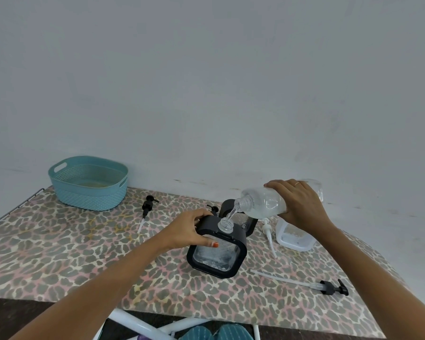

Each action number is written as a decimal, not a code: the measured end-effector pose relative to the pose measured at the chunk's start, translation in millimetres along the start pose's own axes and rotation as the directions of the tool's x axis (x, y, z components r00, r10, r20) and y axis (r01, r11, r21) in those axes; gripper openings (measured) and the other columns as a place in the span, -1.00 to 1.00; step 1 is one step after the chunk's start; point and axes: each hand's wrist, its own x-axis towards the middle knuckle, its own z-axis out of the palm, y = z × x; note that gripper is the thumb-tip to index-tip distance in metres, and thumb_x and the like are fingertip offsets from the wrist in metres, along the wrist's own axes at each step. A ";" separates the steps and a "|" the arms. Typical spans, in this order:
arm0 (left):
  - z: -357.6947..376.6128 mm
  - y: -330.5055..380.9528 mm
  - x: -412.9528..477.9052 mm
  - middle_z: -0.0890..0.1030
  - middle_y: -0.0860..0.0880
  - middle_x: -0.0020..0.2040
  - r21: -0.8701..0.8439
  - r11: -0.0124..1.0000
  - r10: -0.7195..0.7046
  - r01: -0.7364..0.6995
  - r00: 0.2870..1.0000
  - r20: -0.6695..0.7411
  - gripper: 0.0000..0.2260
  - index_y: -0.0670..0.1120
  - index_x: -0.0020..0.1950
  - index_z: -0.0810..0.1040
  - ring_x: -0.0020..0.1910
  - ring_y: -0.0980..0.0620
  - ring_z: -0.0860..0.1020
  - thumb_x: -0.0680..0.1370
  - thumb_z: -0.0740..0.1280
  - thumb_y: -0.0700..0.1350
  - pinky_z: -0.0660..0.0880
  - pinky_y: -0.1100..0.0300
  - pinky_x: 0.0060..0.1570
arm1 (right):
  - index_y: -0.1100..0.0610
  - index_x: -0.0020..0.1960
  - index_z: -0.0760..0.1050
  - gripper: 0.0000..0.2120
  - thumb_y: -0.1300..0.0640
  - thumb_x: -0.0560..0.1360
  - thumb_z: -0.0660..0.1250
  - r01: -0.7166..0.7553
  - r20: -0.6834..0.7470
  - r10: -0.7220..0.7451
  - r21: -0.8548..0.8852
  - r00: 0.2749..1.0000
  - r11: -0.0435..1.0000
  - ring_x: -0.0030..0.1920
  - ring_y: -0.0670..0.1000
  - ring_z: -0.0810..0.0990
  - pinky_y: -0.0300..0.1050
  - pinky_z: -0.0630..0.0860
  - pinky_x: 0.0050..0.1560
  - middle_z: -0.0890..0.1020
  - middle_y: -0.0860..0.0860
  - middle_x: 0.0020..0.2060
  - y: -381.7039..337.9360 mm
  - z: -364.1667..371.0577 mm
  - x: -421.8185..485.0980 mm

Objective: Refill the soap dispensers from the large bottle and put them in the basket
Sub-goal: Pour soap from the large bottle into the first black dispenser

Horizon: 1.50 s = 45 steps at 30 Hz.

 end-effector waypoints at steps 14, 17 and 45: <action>1.1 0.0 1.2 0.60 0.06 0.03 -0.017 1.000 -0.005 0.005 1.000 -0.002 -0.58 0.12 0.00 0.47 0.09 0.11 0.57 0.27 0.56 -0.14 0.44 0.44 0.03 | 0.07 0.08 0.41 -0.38 0.14 0.11 0.61 -0.033 -0.001 0.033 0.031 0.999 0.999 -0.26 0.10 0.63 -0.09 0.51 -0.25 0.67 0.02 -0.08 -3.8 5.5 -7.0; 1.1 0.3 0.9 0.60 0.05 0.03 -0.021 1.000 -0.002 0.002 1.000 0.004 -0.58 0.10 0.01 0.47 0.08 0.12 0.57 0.27 0.57 -0.13 0.43 0.44 0.05 | 0.07 0.08 0.40 -0.37 0.13 0.11 0.61 -0.055 0.017 0.055 0.049 0.998 0.997 -0.26 0.10 0.63 -0.10 0.52 -0.25 0.67 0.02 -0.09 -7.2 8.7 -9.8; -34.1 -44.3 12.1 0.59 0.04 0.08 -0.068 0.994 -0.097 0.090 0.989 -0.110 -0.52 0.06 0.08 0.45 0.10 0.11 0.56 0.26 0.58 -0.12 0.51 0.19 0.16 | 0.19 0.22 0.39 -0.32 0.06 0.20 0.59 -0.615 0.272 0.562 0.491 0.781 0.617 -0.03 0.05 0.51 -0.12 0.41 -0.12 0.53 -0.04 -0.03 -53.9 33.7 -25.0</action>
